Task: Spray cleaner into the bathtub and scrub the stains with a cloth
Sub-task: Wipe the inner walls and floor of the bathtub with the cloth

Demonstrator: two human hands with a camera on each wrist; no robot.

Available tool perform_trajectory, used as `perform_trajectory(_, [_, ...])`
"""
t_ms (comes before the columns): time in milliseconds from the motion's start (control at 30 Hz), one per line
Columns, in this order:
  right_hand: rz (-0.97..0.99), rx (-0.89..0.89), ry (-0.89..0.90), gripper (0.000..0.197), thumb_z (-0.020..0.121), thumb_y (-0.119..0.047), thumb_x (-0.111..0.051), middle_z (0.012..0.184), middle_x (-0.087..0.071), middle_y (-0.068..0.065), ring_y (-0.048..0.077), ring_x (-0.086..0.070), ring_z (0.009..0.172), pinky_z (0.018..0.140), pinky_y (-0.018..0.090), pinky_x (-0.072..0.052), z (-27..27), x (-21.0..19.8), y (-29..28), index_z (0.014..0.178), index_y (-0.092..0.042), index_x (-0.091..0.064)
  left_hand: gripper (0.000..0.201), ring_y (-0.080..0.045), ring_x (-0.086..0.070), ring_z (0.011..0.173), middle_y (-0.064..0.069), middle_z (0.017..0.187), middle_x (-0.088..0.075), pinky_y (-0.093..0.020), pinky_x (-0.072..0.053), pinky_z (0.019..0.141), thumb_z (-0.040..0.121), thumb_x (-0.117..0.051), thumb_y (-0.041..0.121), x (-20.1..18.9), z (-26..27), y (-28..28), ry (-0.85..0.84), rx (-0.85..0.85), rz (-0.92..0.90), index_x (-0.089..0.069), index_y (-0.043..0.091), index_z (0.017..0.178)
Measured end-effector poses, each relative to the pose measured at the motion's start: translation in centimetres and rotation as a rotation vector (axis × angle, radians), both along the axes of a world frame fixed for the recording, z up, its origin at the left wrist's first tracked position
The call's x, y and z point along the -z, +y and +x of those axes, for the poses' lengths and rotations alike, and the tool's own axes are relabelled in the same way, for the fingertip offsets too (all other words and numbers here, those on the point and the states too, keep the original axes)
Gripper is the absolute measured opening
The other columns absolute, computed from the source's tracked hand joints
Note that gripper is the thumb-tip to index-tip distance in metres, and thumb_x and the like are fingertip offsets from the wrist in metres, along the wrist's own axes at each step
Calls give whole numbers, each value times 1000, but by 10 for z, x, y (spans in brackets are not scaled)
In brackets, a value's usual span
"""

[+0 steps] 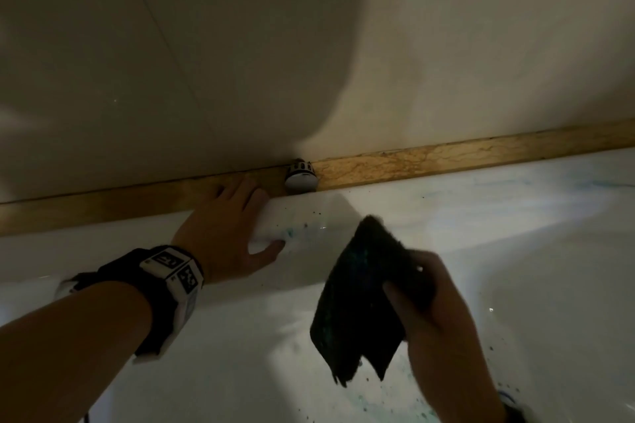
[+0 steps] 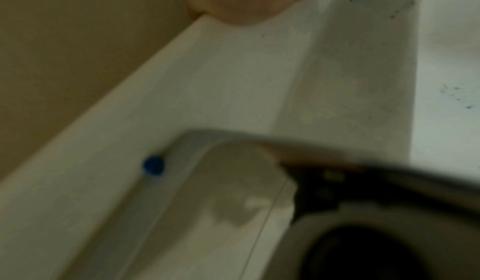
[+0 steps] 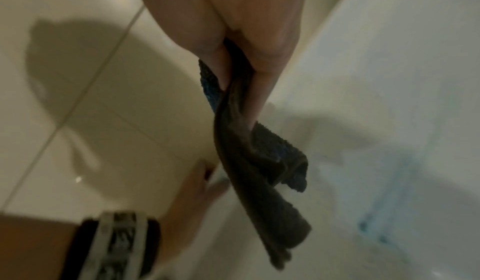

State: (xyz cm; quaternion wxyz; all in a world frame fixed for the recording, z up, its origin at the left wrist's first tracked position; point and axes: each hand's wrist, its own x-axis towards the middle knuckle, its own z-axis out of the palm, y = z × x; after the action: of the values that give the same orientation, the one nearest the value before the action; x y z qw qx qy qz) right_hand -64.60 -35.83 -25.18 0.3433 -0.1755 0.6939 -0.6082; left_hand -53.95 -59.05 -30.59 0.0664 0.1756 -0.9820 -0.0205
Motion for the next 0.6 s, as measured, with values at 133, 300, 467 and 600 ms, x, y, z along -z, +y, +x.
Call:
perform_trajectory(133, [-230,92,-196,26,76,-9,-57,90,-68,2,21,-66,91,72,39,-57,-21,-19,-24,102,-13,-56,57,-22,-40,88,-9,95,-55,-37,-48,75,70,-43,61,1,-1,0,7,11,-7,-50,11,98])
perform_trajectory(300, [-340,123,48,39,85,8,-52,101,-65,-6,16,-61,103,84,36,-53,-39,-14,-60,112,-20,-57,65,-27,-54,86,-9,96,-55,-36,-47,77,67,-41,65,0,0,-1,-59,13,-7,-52,10,100])
perform_trajectory(467, [-153,-105,841,44,83,-1,-41,130,-52,2,14,-47,123,102,20,-40,-18,14,-77,121,-16,-58,66,-29,-56,88,-9,100,-58,-37,-48,77,70,-42,63,-2,0,1,-84,-8,-30,-58,8,104])
perform_trajectory(600, [181,-479,1272,61,58,-5,-70,133,-54,7,29,-36,129,100,56,-37,10,43,-79,117,-18,-63,62,-23,-46,87,-6,93,-55,-37,-44,77,68,-44,64,-2,0,1,-19,31,24,-46,14,103])
